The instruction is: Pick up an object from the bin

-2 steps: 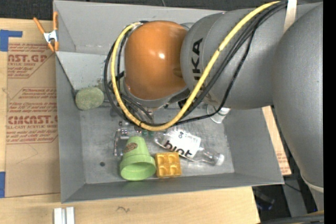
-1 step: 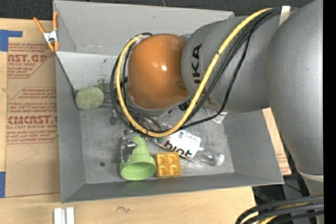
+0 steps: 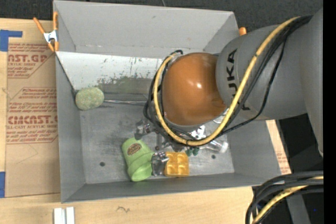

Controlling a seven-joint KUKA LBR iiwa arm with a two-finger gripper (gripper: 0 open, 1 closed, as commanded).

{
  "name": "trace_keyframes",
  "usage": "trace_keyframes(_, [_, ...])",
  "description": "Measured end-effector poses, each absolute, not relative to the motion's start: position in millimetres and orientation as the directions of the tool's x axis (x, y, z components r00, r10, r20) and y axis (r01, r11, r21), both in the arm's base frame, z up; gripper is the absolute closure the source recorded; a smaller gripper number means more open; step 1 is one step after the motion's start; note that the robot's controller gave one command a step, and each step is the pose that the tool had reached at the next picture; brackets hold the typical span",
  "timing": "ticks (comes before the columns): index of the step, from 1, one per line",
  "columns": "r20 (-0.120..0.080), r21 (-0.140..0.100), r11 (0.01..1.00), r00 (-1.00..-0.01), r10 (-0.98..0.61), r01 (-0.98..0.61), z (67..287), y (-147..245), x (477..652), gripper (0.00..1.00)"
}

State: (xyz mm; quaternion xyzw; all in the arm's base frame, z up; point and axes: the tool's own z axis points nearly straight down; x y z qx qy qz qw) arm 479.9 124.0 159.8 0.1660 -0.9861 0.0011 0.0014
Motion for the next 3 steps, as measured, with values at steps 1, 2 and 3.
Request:
trace_keyframes(1, [-0.002, 0.000, 0.905, -0.905, -0.425, -0.425, 152.0, 130.2, 487.3, 0.00])
trace_keyframes(2, [0.008, 0.004, 0.699, -0.699, -0.715, -0.715, 106.8, 145.0, 494.9, 0.00])
trace_keyframes(3, [-0.002, 0.002, 0.716, -0.716, -0.698, -0.698, 92.9, 139.1, 493.1, 1.00])
